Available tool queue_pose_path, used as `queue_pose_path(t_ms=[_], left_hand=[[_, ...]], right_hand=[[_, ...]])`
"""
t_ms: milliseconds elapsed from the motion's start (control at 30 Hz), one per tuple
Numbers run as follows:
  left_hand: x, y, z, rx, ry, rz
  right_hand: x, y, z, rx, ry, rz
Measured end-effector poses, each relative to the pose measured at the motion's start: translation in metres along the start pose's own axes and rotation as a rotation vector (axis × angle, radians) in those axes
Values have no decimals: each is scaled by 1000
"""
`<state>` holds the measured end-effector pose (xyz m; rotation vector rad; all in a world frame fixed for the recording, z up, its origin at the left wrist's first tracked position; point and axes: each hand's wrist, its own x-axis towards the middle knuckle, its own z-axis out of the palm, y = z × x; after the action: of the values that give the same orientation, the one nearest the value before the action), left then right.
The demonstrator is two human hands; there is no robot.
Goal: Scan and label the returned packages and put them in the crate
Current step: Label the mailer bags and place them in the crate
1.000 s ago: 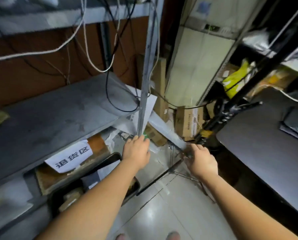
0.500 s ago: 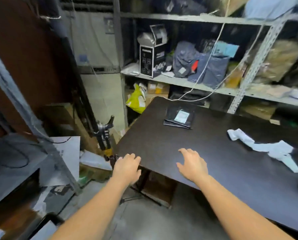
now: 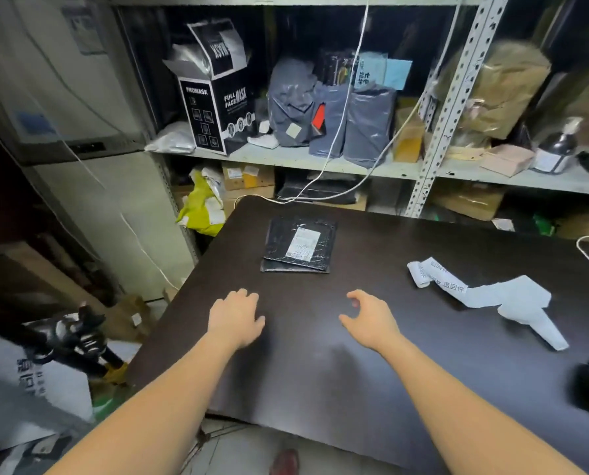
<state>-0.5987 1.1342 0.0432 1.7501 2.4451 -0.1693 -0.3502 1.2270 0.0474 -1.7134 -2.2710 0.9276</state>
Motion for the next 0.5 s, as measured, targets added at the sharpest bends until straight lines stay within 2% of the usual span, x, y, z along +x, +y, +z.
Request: queue_pose_path(t_ms=[200, 367, 500], left_hand=[[126, -13, 9, -314, 1, -43], [218, -8, 8, -662, -2, -156], [260, -1, 13, -835, 2, -289]], right_hand=[[116, -18, 27, 380, -20, 260], [200, -38, 44, 482, 49, 297], [242, -42, 46, 550, 43, 393]])
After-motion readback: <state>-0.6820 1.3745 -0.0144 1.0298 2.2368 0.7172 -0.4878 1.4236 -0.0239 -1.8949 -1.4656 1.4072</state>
